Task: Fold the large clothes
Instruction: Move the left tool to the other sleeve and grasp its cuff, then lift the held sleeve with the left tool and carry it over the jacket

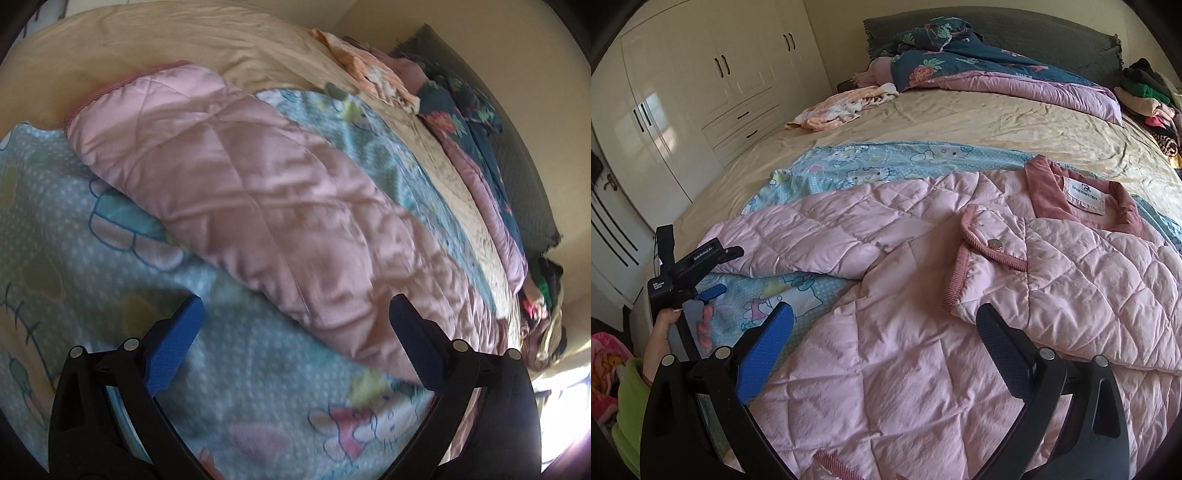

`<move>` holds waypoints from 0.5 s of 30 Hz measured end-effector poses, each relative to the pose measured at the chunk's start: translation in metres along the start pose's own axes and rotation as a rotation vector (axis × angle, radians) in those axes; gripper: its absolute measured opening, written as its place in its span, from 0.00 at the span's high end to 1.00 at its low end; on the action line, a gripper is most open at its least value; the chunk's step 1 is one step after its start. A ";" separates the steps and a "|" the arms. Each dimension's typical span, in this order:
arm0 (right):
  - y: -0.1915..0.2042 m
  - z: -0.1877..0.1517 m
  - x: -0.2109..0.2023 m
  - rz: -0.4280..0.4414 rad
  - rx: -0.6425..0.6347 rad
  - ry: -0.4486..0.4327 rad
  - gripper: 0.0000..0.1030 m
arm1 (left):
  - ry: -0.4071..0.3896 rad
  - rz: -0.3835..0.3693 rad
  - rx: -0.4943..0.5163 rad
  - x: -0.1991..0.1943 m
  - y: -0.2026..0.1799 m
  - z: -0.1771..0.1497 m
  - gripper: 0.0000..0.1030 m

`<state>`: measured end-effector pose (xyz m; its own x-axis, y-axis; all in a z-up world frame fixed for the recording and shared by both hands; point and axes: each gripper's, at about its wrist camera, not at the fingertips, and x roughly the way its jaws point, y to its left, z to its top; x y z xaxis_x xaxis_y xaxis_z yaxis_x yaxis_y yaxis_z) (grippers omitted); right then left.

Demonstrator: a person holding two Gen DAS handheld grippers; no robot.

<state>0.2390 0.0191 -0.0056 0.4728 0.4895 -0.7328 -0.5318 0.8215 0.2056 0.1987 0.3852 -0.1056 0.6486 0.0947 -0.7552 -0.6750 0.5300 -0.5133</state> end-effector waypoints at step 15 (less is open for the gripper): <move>-0.043 -0.009 -0.037 -0.038 0.086 -0.051 0.04 | -0.173 0.029 -0.043 -0.034 0.005 0.044 0.87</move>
<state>0.2377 -0.0368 0.0072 0.5280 0.4699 -0.7074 -0.4517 0.8608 0.2347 0.1884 0.4215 -0.0645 0.6773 0.2549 -0.6902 -0.7061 0.4888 -0.5124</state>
